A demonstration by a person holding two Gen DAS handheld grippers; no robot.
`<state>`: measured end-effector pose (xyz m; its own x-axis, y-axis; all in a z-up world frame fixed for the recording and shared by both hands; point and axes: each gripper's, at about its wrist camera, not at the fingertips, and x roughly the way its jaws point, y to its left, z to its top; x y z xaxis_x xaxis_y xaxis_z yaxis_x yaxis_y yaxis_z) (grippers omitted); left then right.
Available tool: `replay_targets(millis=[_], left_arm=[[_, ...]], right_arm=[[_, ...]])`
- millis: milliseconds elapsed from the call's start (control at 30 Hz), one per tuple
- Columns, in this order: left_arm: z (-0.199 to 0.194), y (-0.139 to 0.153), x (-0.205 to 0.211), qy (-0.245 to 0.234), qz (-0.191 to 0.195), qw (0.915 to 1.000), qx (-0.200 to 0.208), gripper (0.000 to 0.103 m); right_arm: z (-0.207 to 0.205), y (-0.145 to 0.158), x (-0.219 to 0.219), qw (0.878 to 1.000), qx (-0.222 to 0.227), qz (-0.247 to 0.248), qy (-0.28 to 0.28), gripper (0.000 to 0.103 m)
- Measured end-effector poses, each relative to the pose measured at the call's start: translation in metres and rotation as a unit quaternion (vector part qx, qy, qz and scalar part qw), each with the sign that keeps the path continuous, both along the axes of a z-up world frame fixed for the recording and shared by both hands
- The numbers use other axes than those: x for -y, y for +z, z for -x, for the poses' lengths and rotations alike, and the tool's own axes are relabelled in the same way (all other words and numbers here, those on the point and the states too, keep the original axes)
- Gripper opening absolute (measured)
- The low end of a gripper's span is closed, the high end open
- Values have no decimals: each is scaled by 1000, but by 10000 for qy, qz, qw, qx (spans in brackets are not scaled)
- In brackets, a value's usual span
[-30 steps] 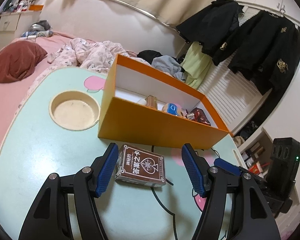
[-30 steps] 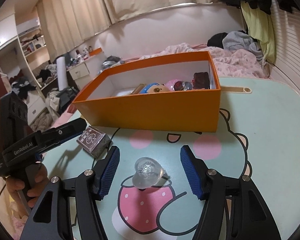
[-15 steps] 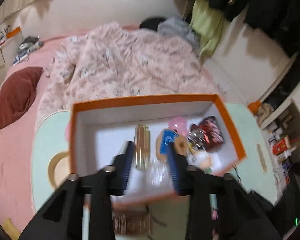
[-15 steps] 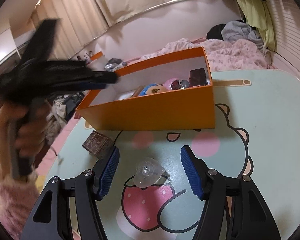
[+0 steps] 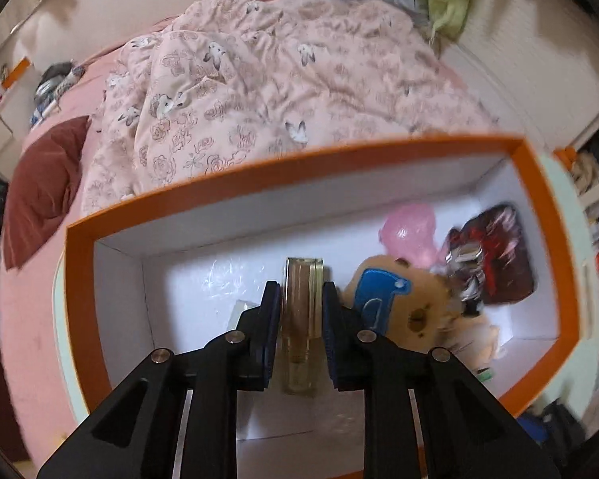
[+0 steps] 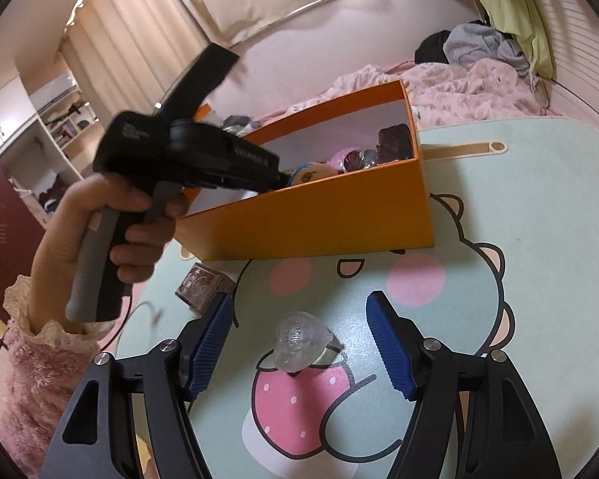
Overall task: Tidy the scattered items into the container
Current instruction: 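Grasp the gold perfume bottle in the box with the left gripper and lift, then set the perfume bottle on the table beside the card box, open left gripper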
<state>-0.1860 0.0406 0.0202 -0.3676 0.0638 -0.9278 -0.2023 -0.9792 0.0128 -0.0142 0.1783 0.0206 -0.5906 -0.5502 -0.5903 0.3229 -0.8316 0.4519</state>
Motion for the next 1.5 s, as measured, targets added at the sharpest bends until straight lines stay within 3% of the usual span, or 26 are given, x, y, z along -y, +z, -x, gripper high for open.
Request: replay_targets(millis=[300,533,633,733,933,1033,1233,1400,1500], left_arm=[[0,9,4,14,-171,9998,-51,18],[-31,65,8,-179,-700,9936,-863,18],[-69,97,-2,-513,-928,9852,-1350,18],[-110,106,-14,-847,-1120,9777,-1562,19],[-164,79,-11,-1377,-1596,9680,-1358,19],[-171,61,-1,-1214,-1535,9718,-1319,19],[-172,34,21,-903,-1788,9730,-1151,19],[-172,15,12,-978,-1792,9745,-927,19],[-174,15,9,-1034,-1716,9744,-1023,26]], right_arm=[[2,-1,1,10000,47,16,-20,69],[3,-2,1,10000,22,-43,-46,69],[2,-2,0,10000,24,-27,-55,69],[2,-2,0,10000,42,-12,-59,69],[1,-3,2,10000,43,-45,-64,69],[2,-3,3,9999,54,-76,-66,69],[2,-3,4,9999,59,-73,-65,69],[1,-3,4,9999,58,-81,-67,69],[1,-3,4,9999,56,-86,-72,69]])
